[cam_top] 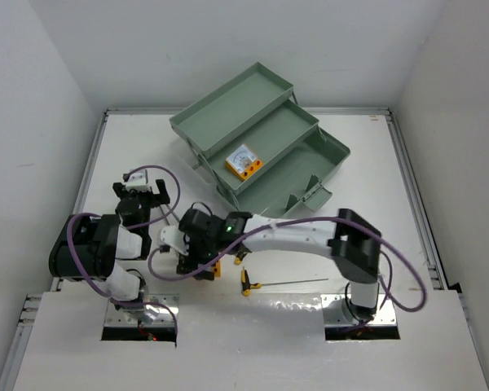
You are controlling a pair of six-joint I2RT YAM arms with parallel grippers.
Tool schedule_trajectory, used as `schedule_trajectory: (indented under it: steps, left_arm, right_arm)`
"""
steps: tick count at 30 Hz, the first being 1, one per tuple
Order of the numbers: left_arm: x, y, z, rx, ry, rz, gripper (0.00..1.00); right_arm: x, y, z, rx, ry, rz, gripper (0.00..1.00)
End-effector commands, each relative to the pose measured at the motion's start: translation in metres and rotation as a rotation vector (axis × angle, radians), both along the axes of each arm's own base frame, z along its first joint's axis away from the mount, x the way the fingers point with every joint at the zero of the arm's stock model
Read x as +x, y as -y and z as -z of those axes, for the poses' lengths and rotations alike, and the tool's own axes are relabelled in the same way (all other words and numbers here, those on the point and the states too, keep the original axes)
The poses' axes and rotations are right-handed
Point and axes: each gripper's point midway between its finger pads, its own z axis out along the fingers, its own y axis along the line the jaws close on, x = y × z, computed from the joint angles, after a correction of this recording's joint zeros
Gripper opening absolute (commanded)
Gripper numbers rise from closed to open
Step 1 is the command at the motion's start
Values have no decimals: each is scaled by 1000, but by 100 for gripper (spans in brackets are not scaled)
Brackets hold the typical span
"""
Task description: Sort the tools into containers
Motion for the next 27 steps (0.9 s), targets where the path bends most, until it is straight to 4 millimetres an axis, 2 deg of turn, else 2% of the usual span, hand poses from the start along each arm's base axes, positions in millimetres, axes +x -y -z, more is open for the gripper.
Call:
schedule_trajectory:
  steps: [1, 2, 3, 4, 5, 6, 7, 8, 9, 10, 11, 12, 15, 16, 19, 20, 21, 22, 25, 27]
  left_arm:
    - [7, 3, -17, 5, 61, 7, 96]
    - [7, 2, -17, 4, 63, 5, 96]
    - [7, 2, -17, 5, 63, 4, 96]
    - [7, 3, -17, 5, 63, 7, 96]
    - [7, 3, -17, 5, 63, 5, 96]
    - [7, 3, -17, 5, 63, 7, 96]
    - [7, 2, -17, 4, 63, 5, 96]
    - [7, 3, -17, 4, 63, 7, 96]
    - [7, 3, -17, 5, 63, 7, 95]
    - [7, 2, -17, 7, 62, 5, 95]
    - [7, 3, -17, 5, 63, 7, 95]
    - [7, 3, -17, 5, 63, 5, 95]
    - [7, 2, -17, 4, 63, 4, 95]
    - [7, 2, -17, 5, 61, 4, 95]
    - [7, 3, -18, 5, 64, 7, 90]
    - [7, 5, -19, 9, 67, 22, 87]
    - [11, 7, -17, 12, 47, 33, 84]
    - [13, 8, -24, 14, 53, 41, 82]
    - [29, 18, -29, -21, -46, 106, 81]
    - [28, 25, -32, -79, -91, 131, 81]
  right_arm:
    - [44, -14, -124, 256, 141, 111, 0]
    - [67, -4, -137, 279, 138, 177, 0]
    - [81, 5, -160, 323, 156, 216, 0]
    - [97, 12, -174, 350, 170, 255, 0]
    - [130, 32, -183, 357, 190, 339, 0]
    - [151, 45, -194, 369, 216, 394, 0]
    - [190, 70, -207, 378, 256, 493, 0]
    - [209, 85, -212, 370, 285, 541, 0]
    - [236, 102, -218, 356, 337, 617, 0]
    - [268, 132, -220, 340, 374, 685, 0]
    - [284, 144, -221, 333, 391, 715, 0]
    - [316, 170, -220, 317, 409, 786, 0]
    - [355, 196, -218, 311, 438, 832, 0]
    - [375, 205, -215, 313, 454, 838, 0]
    - [406, 210, -206, 310, 457, 833, 0]
    - [412, 210, -203, 308, 454, 831, 0]
    - [421, 212, -208, 318, 467, 838, 0]
    - [425, 208, -195, 313, 444, 825, 0]
    - [430, 204, -180, 319, 423, 809, 0]
    - [431, 209, -166, 301, 405, 822, 0]
